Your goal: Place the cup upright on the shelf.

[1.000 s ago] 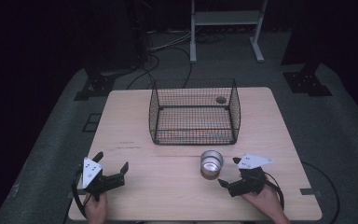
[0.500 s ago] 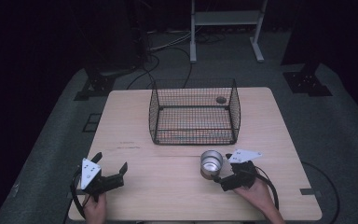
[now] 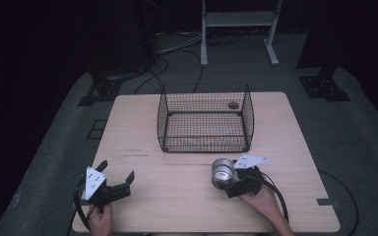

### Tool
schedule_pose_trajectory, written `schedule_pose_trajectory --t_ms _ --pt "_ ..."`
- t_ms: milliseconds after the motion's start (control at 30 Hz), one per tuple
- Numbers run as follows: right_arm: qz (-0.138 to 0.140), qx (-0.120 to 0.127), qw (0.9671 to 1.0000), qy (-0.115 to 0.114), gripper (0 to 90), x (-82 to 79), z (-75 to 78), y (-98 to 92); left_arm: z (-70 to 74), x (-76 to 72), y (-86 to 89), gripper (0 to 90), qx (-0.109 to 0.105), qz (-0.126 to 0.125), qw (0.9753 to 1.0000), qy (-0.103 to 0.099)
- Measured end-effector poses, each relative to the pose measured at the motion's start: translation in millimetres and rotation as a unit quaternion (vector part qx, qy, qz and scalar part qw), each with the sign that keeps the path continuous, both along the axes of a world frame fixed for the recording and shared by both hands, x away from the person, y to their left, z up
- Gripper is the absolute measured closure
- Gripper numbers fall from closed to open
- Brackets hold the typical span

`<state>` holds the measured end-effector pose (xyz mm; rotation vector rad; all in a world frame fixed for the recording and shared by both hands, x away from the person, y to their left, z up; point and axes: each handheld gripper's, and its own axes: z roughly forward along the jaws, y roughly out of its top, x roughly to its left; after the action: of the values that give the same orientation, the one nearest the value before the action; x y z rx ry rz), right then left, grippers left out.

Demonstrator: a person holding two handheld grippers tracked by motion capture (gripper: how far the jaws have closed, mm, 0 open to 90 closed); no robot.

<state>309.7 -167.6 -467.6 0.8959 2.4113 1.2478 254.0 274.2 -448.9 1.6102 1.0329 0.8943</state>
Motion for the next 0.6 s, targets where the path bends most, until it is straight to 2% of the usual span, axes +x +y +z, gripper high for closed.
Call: schedule_pose_trajectory --t_ms 133,233,267,500,600 --pt "0.003 0.001 1.0000 0.000 3.9 1.4 2.0 4.9 -0.2 0.4 -0.5 0.0 0.001 0.000 1.0000 0.000" --pt "0.009 -0.005 0.9999 -0.003 9.1 3.4 5.0 9.3 -0.1 -0.2 0.0 0.0 0.001 0.000 1.0000 0.000" --pt "0.005 -0.011 0.9999 -0.004 13.4 5.0 6.2 10.2 0.1 -0.8 0.9 0.0 -0.001 0.002 1.0000 -0.002" --pt "0.000 -0.017 0.9998 0.002 14.7 4.3 7.6 8.9 -0.4 -1.5 3.8 0.0 -0.007 0.000 1.0000 -0.001" --pt "0.001 -0.010 0.9999 0.008 14.9 4.7 8.3 7.1 -0.3 -1.8 3.5 0.0 -0.006 0.001 1.0000 -0.002"
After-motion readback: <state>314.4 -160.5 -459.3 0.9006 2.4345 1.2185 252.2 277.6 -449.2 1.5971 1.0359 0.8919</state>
